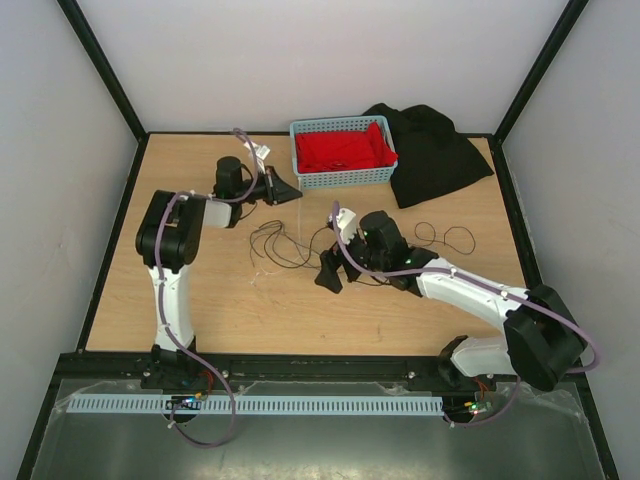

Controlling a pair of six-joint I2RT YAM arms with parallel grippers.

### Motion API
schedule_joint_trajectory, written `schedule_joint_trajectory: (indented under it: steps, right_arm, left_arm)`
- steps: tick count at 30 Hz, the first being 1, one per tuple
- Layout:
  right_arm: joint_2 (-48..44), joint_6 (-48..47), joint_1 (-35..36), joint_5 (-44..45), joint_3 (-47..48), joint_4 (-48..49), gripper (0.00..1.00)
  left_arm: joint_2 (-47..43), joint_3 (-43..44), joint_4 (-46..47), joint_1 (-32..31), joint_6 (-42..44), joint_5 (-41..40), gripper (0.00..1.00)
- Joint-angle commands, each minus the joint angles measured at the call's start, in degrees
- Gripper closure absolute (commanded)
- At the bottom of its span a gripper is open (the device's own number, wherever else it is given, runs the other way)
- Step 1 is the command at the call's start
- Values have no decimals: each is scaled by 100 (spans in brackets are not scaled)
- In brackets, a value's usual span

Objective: Zip-tie the wires
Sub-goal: Adjust the cable at the center of the board.

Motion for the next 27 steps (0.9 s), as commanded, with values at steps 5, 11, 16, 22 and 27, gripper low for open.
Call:
schedule_joint_trajectory:
  steps: [5,11,16,22,27]
  right_arm:
    - [157,1255,80,-764,-783,1185,1]
    - [687,1555,388,-698,-908,1529,1]
    - [962,1648,469,-714,-928,1456,2]
    - [1390,1634,469,-655,-872,1386,2]
    - [1792,1396,469,-333,-545,1273,2]
  left_arm:
    - [-394,-564,203,-145,274,-15,100]
    - [-517,-866,203,-213,305,-85,100]
    - [-555,-972,203,-266,306,-30,100]
    - [-571,-980,200,-262,313,60,100]
    - [-603,-974,187,-264,323,132,100]
